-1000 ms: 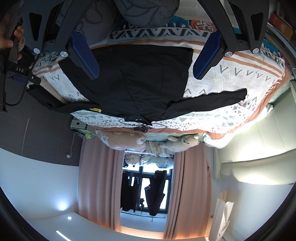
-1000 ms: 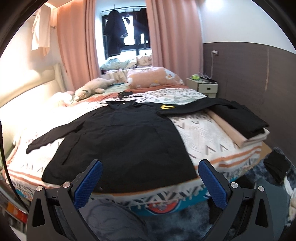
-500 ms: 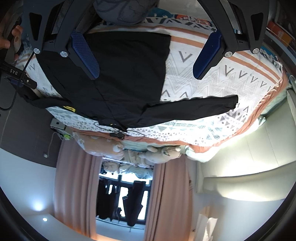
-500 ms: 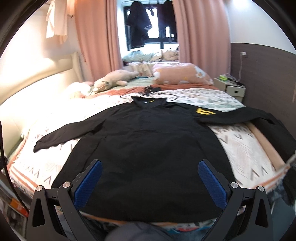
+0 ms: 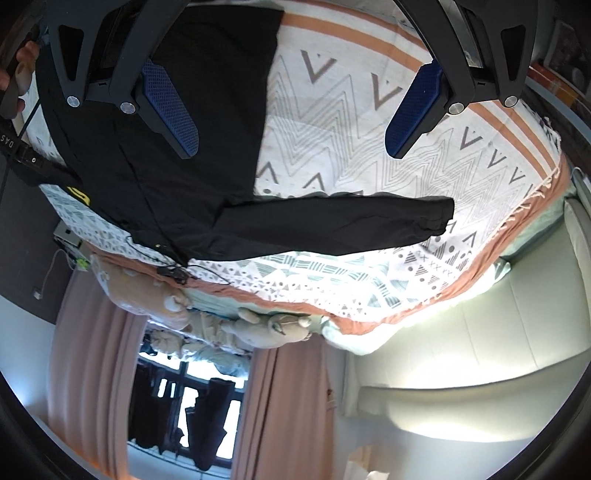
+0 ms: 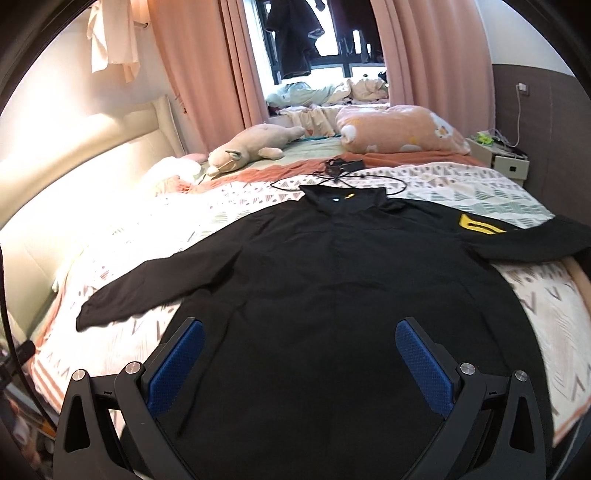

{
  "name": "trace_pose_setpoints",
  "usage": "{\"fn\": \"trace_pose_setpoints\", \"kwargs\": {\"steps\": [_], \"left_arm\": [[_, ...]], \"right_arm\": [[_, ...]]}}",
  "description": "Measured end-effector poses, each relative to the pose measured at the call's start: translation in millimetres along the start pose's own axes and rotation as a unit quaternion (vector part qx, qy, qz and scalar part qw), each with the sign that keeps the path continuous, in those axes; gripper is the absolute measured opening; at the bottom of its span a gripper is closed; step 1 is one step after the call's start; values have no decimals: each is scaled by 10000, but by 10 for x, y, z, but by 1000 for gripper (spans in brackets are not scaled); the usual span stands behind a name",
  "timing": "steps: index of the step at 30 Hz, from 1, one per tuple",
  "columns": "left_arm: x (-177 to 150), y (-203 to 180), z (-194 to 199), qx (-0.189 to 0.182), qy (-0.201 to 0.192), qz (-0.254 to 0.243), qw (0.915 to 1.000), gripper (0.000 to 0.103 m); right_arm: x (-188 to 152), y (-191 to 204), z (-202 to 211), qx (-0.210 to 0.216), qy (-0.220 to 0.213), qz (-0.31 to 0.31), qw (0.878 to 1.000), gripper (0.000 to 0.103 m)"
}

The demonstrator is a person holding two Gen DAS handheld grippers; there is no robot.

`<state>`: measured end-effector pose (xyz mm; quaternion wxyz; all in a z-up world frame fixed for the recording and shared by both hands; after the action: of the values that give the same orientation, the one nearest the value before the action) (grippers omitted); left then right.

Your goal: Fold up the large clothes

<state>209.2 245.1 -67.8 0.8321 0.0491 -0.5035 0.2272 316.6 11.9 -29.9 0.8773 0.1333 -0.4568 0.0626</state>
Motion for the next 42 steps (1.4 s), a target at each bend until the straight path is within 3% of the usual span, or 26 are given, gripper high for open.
{"fn": "trace_pose_setpoints", "kwargs": {"steps": [5,11,20,22,24,29,36,38,39,40,42], "left_arm": [[87,309,-390,313,223,247,9990,101],[126,749,-872,620,645,715,9934,89],[118,1381,-1514,975,1194,1485,9768,74],[106,1498,-1649,1003,1297,1658,9724,67],[81,1616,-1791,1032,1421,1858,9668,64],[21,1831,-2066,1213,1608,2191,9547,63],[-106,2035,-2487,1476,1896,2492,9382,63],[-114,2097,-2588,1589,1880,2512,9361,56],[-90,2126,-2621,1685,1839,2466,9365,47],[-60,2143,-2639,1750,1802,2430,9369,31],[33,2155,-2639,1742,1720,2407,9392,12]], "right_arm": [[151,165,-477,44,152,-150,9998,103],[280,356,-1012,163,373,-242,9989,99],[323,537,-1779,320,841,-233,9957,74],[325,534,-1929,399,956,-327,9941,62],[330,538,-2090,449,1033,-407,9928,58],[309,523,-2389,439,1152,-530,9910,54],[247,585,-2837,911,1484,-975,9799,22],[206,613,-2955,1073,1590,-1162,9745,17],[183,631,-3026,1158,1642,-1250,9716,17],[154,651,-3098,1226,1707,-1340,9684,16],[94,687,-3224,1337,1811,-1474,9631,16]]}}
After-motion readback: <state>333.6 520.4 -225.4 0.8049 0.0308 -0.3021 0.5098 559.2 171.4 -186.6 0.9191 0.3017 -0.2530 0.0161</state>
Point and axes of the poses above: each gripper's, at about its wrist camera, not at the fingertips, and z roughly against the way its jaws point, y to its left, x to its top, the point moved 3 cm from there along -z, roughly the way its jaws point, and after that the axes turned 7 degrees about -y, right-handed, at the moved point
